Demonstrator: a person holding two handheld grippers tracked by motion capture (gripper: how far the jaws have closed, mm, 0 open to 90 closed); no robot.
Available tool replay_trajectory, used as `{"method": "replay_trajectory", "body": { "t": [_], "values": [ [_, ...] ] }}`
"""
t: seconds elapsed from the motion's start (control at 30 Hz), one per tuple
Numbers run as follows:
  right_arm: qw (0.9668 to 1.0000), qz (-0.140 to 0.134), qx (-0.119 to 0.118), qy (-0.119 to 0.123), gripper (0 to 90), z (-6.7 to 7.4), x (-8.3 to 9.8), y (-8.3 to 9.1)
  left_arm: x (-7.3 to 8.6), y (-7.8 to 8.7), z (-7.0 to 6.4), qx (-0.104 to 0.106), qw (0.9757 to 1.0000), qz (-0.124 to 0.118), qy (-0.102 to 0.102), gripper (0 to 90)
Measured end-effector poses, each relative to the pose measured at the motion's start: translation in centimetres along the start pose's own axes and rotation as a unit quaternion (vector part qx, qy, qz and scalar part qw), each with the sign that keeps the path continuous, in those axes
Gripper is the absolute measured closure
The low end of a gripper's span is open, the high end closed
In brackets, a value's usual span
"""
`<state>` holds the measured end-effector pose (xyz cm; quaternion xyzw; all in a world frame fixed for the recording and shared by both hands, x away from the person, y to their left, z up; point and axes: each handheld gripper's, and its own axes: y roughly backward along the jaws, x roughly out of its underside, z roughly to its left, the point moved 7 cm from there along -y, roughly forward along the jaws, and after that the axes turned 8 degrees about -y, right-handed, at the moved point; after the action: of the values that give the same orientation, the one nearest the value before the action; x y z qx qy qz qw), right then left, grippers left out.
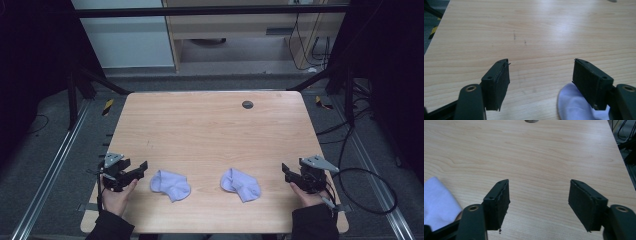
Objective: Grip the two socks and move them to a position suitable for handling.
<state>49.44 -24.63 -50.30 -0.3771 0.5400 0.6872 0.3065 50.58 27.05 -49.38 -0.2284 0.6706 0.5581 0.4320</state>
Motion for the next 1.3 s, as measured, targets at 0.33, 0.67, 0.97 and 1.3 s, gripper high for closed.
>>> {"method": "replay_trajectory", "body": {
  "t": [0.33,0.67,0.97,1.3],
  "values": [
    [0.9998,-0.008,-0.020,0.004,40.4,1.3,-0.1,0.7,-0.4,0.2,-4.0,0.034,0.9991,-0.011,-0.024,34.5],
    [0.9985,0.004,-0.042,0.035,40.5,4.3,-0.1,0.2,-0.8,-0.3,-7.0,0.058,0.9970,-0.010,-0.051,36.6],
    [0.9948,0.018,-0.075,0.067,39.7,7.3,0.2,0.2,-1.6,-0.6,-9.5,0.079,0.9949,-0.014,-0.062,39.5],
    [0.9901,0.033,-0.102,0.091,45.3,9.8,0.4,1.1,-2.9,-0.9,-12.8,0.107,0.9917,-0.014,-0.071,43.6]
  ]
}}
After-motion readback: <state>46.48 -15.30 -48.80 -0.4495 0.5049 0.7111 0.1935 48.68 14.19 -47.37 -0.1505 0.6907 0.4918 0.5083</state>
